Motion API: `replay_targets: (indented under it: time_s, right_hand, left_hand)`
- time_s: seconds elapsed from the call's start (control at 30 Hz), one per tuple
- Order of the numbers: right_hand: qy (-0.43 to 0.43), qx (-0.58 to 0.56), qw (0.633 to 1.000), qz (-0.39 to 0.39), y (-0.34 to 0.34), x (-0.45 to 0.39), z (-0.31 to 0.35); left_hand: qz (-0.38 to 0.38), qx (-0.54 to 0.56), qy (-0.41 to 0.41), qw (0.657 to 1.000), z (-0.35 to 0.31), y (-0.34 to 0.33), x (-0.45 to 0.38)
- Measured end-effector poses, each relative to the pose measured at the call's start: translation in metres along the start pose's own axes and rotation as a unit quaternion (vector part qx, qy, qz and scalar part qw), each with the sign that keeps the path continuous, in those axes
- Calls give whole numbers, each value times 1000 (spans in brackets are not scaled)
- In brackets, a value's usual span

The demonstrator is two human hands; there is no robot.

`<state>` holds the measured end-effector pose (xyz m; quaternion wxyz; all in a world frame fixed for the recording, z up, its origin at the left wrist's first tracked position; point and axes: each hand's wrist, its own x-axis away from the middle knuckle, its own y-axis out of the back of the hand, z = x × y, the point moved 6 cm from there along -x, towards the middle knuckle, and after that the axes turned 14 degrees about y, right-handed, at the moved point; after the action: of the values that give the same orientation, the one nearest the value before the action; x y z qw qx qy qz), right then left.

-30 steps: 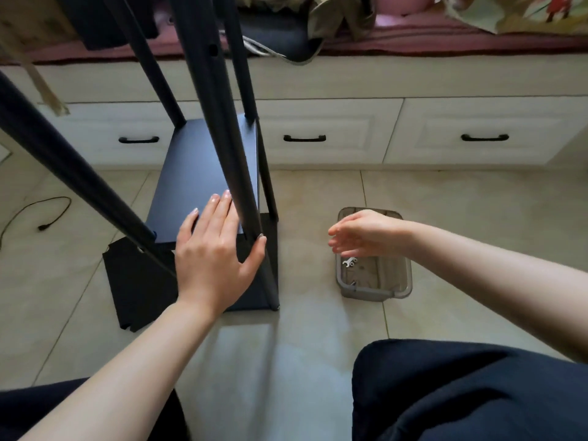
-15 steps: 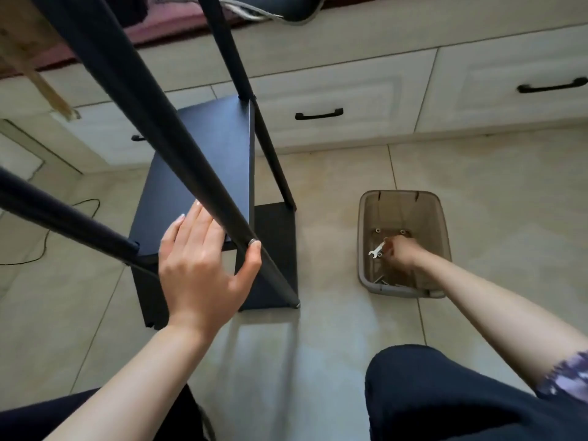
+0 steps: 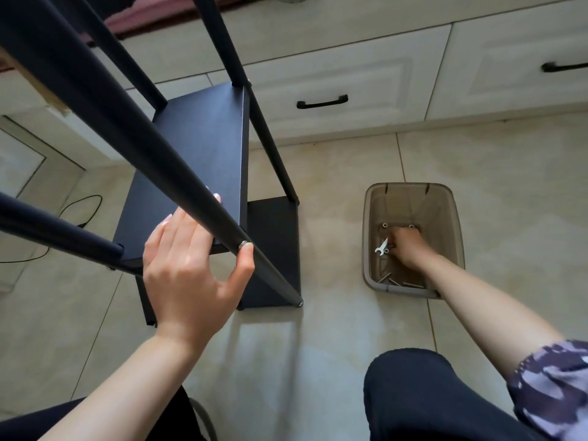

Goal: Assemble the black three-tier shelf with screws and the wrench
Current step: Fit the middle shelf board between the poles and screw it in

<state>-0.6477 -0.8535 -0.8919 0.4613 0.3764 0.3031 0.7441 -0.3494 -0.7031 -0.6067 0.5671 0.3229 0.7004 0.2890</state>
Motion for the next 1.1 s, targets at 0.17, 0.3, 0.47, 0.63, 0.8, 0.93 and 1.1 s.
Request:
replay_targets:
  time_s: [0.17,0.3,0.47,0.63,0.8,0.93,1.1]
  right_hand:
    - [-5,1,1000,-7,3,0,3]
    - [-12,5,1000,-18,13,6,6]
    - [11,-19,995,-97,39,33,27]
    - [82,-94,978,-168,70,76,85]
    - [150,-285,939,-124,66,103,183]
    - [135,-385,912,-30,44,93,238]
    - [125,-428,895,27,23,87,275]
  left_hand:
    - [0,-4,7,1000,0,0,0]
    - [1,-3,10,1000,1,0,0]
    - [8,5,16,1000,2,0,-1]
    - [63,8,39,997,3,-1,-3]
    - [132,9,58,990,3,3,-6]
    - [190,0,65,980,1,6,-10]
    - [254,2,62,965,4,10,-18]
